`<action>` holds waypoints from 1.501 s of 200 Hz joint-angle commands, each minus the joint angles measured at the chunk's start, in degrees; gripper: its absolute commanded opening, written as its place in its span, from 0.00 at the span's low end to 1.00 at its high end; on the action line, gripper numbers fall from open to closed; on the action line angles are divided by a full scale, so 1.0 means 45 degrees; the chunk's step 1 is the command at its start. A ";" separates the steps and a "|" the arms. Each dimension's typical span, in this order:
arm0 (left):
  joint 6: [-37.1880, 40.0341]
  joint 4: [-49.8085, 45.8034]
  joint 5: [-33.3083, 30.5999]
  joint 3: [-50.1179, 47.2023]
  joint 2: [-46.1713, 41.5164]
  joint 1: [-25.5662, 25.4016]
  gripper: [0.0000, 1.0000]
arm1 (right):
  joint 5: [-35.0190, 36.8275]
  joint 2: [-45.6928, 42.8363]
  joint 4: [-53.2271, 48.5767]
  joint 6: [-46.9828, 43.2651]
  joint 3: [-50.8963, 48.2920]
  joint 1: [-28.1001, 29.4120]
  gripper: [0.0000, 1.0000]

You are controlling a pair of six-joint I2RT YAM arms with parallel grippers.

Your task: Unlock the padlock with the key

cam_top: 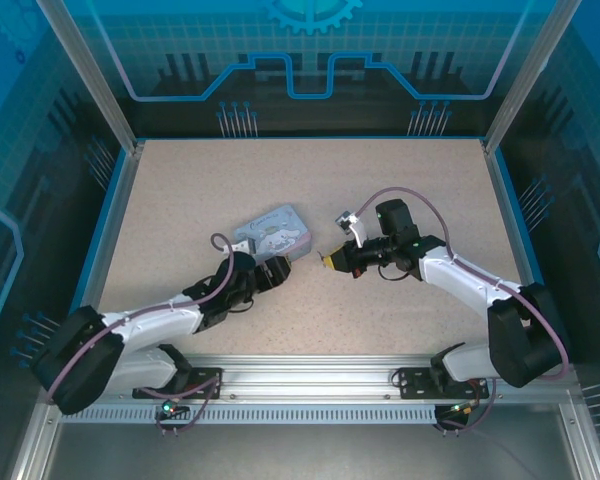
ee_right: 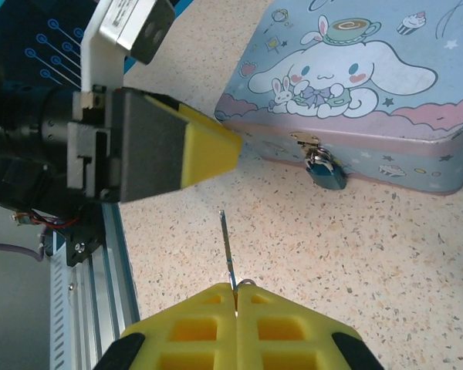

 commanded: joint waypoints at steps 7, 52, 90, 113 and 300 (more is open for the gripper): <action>0.0266 0.1724 0.0300 -0.0213 0.0645 0.0549 0.82 | 0.0127 -0.0211 -0.0428 -0.0314 0.0138 0.0036 0.01; 0.0885 0.2401 0.1113 0.0077 0.1326 0.1560 0.84 | 0.0153 -0.0147 -0.0436 -0.0346 0.0142 0.0036 0.01; 0.1225 0.2659 0.1604 0.0445 0.1858 0.1708 0.84 | 0.0277 -0.0039 -0.0382 -0.0196 0.0253 0.0032 0.01; 0.1205 0.3230 0.1763 0.0179 0.1941 0.1705 0.84 | 0.0312 0.0068 -0.0182 0.0024 0.0344 0.0094 0.01; 0.0288 0.4394 0.1853 -0.0889 0.2561 0.1699 0.83 | -0.0149 0.6300 0.0878 0.2776 0.5358 0.1013 0.01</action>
